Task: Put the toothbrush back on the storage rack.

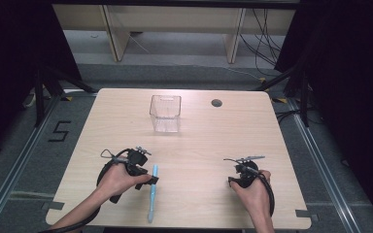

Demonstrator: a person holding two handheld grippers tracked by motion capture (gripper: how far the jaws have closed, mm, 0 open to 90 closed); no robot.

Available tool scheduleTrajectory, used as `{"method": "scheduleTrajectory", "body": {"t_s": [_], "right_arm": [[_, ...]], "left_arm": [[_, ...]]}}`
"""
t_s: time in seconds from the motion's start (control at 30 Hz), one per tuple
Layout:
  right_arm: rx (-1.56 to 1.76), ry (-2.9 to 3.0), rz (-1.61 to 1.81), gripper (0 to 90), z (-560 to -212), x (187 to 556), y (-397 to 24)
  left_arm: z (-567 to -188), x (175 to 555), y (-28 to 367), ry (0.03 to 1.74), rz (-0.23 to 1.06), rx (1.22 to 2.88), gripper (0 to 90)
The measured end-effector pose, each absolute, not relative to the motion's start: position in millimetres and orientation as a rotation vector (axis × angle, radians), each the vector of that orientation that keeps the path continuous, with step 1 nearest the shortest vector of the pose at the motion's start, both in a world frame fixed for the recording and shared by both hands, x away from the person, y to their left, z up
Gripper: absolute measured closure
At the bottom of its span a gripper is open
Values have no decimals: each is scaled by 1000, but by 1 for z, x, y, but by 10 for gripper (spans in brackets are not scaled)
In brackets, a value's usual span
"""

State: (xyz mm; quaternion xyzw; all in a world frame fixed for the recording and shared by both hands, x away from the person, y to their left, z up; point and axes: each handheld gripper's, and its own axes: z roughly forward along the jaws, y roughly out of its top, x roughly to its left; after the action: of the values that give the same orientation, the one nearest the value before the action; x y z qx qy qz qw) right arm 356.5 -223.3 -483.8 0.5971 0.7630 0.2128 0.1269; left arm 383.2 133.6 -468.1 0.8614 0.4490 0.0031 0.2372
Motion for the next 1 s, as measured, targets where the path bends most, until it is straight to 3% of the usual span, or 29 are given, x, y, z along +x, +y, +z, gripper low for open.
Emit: {"method": "scheduleTrajectory", "body": {"t_s": [1.0], "right_arm": [[1728,2223,619,514,-484,356,-222]], "left_arm": [[-483,378,115,1213,22,2428,476]]}}
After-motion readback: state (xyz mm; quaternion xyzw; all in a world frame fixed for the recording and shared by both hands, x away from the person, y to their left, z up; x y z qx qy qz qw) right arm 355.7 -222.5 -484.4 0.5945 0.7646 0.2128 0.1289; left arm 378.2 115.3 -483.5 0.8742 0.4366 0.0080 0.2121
